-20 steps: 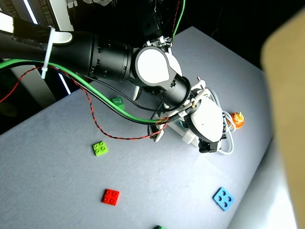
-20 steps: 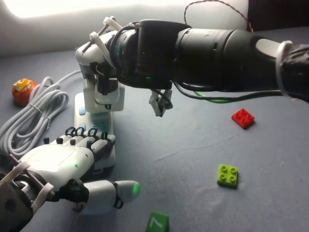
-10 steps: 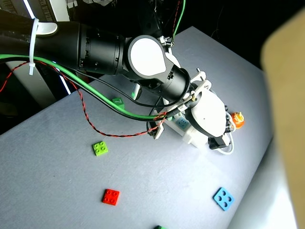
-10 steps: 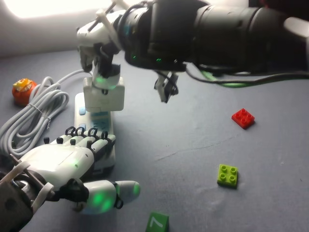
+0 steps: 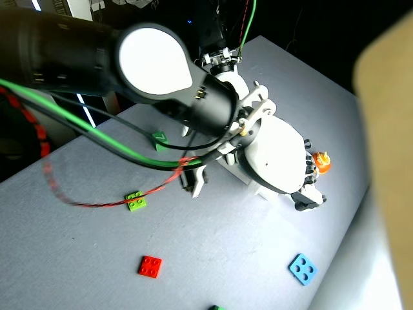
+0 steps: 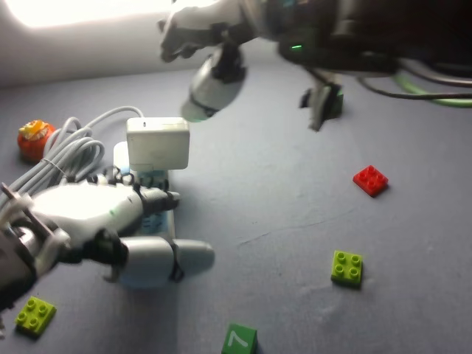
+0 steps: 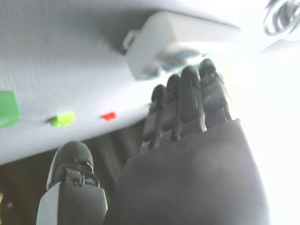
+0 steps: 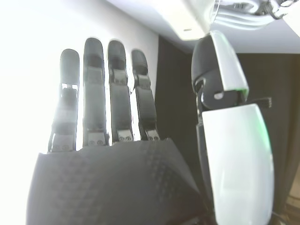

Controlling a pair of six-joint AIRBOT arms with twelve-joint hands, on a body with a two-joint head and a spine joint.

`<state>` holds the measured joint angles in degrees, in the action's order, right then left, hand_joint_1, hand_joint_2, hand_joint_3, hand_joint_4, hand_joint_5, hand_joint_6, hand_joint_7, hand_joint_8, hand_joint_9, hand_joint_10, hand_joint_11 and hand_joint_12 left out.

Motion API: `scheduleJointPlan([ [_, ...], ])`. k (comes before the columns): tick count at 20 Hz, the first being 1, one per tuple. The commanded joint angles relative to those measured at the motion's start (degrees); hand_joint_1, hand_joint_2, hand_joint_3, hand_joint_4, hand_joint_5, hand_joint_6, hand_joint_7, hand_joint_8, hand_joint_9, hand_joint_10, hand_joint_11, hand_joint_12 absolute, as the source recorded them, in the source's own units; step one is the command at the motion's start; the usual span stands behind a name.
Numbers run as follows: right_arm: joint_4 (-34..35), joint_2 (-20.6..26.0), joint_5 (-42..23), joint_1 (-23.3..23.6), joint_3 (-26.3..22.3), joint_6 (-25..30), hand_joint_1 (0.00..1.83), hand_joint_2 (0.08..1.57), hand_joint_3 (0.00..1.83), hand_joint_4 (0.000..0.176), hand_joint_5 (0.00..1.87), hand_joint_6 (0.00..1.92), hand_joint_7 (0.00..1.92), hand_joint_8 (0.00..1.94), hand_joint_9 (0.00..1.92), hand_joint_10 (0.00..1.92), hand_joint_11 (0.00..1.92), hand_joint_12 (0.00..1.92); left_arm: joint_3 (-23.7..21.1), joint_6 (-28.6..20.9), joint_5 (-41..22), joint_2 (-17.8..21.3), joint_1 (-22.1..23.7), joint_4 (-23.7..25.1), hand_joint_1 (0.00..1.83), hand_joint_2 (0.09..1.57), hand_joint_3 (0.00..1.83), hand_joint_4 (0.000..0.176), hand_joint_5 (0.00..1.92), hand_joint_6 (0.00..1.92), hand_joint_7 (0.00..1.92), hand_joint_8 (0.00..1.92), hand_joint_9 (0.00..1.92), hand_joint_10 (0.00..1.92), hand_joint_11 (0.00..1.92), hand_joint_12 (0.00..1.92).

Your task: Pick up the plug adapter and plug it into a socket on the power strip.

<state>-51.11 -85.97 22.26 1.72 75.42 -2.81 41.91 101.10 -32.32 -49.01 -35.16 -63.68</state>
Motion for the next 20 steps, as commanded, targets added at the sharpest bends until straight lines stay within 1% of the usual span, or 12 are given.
scheduleJointPlan([
  [1, -1.67, 2.32, -4.25, 0.82, -2.16, -0.15, 0.75, 1.01, 0.0, 0.0, 0.49, 0.0, 0.53, 0.0, 0.48, 0.0, 0.03, 0.96, 0.42, 0.03, -1.45, 1.36, 1.45, 1.92, 0.0, 1.12, 0.0, 0.0, 0.42, 0.02, 0.49, 0.03, 0.42, 0.03, 0.0, 0.74],
  [7, -2.12, 13.47, -6.2, 0.37, -13.98, -2.48, 0.78, 0.99, 0.0, 0.0, 0.55, 0.01, 0.6, 0.01, 0.55, 0.02, 0.1, 0.97, 1.35, 0.54, 5.61, 5.35, 6.94, 1.91, 0.0, 1.15, 0.0, 0.0, 0.6, 0.06, 0.67, 0.07, 0.58, 0.09, 0.0, 1.03],
  [8, -1.77, 16.56, -8.56, -0.14, -17.09, -3.74, 0.8, 0.98, 0.0, 0.0, 0.61, 0.01, 0.71, 0.04, 0.72, 0.09, 0.24, 1.14, 1.59, 1.15, 7.88, 6.33, 8.69, 1.91, 0.0, 1.14, 0.0, 0.0, 0.47, 0.74, 0.5, 0.8, 0.29, 1.13, 0.0, 1.54],
  [9, -1.65, 17.7, -9.27, -0.36, -18.25, -4.69, 0.8, 0.98, 0.0, 0.0, 0.63, 0.01, 0.73, 0.06, 0.71, 0.23, 0.26, 1.19, 1.67, 1.75, 8.79, 6.78, 9.79, 1.91, 0.01, 1.14, 0.0, 0.0, 0.29, 1.25, 0.33, 1.31, 0.19, 1.48, 0.0, 1.74],
  [10, -1.51, 19.82, -9.91, -0.65, -20.17, -6.27, 0.8, 0.98, 0.0, 0.0, 0.64, 0.01, 0.72, 0.11, 0.61, 0.52, 0.26, 1.24, 1.73, 2.66, 10.33, 7.56, 11.71, 1.91, 0.03, 1.14, 0.0, 0.0, 0.23, 1.49, 0.28, 1.54, 0.19, 1.62, 0.0, 1.86],
  [11, -1.46, 20.67, -10.2, -0.82, -20.68, -6.48, 0.82, 0.98, 0.0, 0.0, 0.66, 0.02, 0.55, 0.57, 0.48, 0.93, 0.27, 1.33, 1.76, 3.52, 11.33, 8.12, 13.06, 1.91, 0.04, 1.13, 0.0, 0.0, 0.17, 1.74, 0.24, 1.74, 0.18, 1.78, 0.04, 1.91],
  [12, -1.41, 21.87, -10.66, -1.07, -21.11, -6.46, 0.81, 0.98, 0.0, 0.0, 0.67, 0.06, 0.41, 0.96, 0.4, 1.17, 0.28, 1.41, 1.84, 4.25, 12.47, 8.79, 14.75, 1.91, 0.05, 1.13, 0.0, 0.0, 0.14, 1.87, 0.2, 1.86, 0.17, 1.89, 0.08, 1.92],
  [13, -1.39, 22.55, -11.12, -1.25, -21.25, -6.46, 0.77, 1.0, 0.0, 0.0, 0.49, 0.69, 0.34, 1.27, 0.35, 1.39, 0.27, 1.55, 1.94, 4.8, 13.34, 9.16, 15.83, 1.91, 0.05, 1.14, 0.0, 0.0, 0.14, 1.91, 0.18, 1.91, 0.21, 1.92, 0.22, 1.92],
  [14, -1.37, 23.49, -12.17, -1.49, -21.4, -6.52, 0.73, 1.01, 0.0, 0.0, 0.35, 1.13, 0.3, 1.44, 0.31, 1.51, 0.25, 1.63, 2.19, 5.57, 15.03, 9.65, 17.23, 1.91, 0.08, 1.13, 0.0, 0.0, 0.21, 1.92, 0.21, 1.92, 0.28, 1.92, 0.34, 1.92],
  [15, -1.35, 24.67, -13.47, -1.89, -21.66, -6.75, 0.71, 1.02, 0.0, 0.0, 0.3, 1.37, 0.27, 1.57, 0.29, 1.64, 0.24, 1.73, 2.64, 6.28, 17.54, 10.13, 18.71, 1.91, 0.09, 1.12, 0.0, 0.0, 0.24, 1.92, 0.22, 1.92, 0.3, 1.92, 0.41, 1.92],
  [18, -1.35, 27.64, -16.37, -3.71, -22.83, -7.72, 0.63, 1.04, 0.0, 0.0, 0.23, 1.67, 0.2, 1.85, 0.25, 1.9, 0.26, 1.91, 3.56, 7.56, 22.91, 11.02, 21.54, 1.92, 0.12, 1.12, 0.0, 0.0, 0.29, 1.92, 0.25, 1.92, 0.31, 1.92, 0.41, 1.92],
  [20, -1.35, 28.94, -17.12, -5.16, -23.67, -8.27, 0.65, 1.03, 0.0, 0.0, 0.15, 1.88, 0.17, 1.94, 0.29, 1.92, 0.36, 1.92, 4.24, 7.52, 26.55, 11.0, 22.11, 1.92, 0.13, 1.13, 0.0, 0.0, 0.33, 1.92, 0.32, 1.92, 0.35, 1.92, 0.42, 1.92],
])
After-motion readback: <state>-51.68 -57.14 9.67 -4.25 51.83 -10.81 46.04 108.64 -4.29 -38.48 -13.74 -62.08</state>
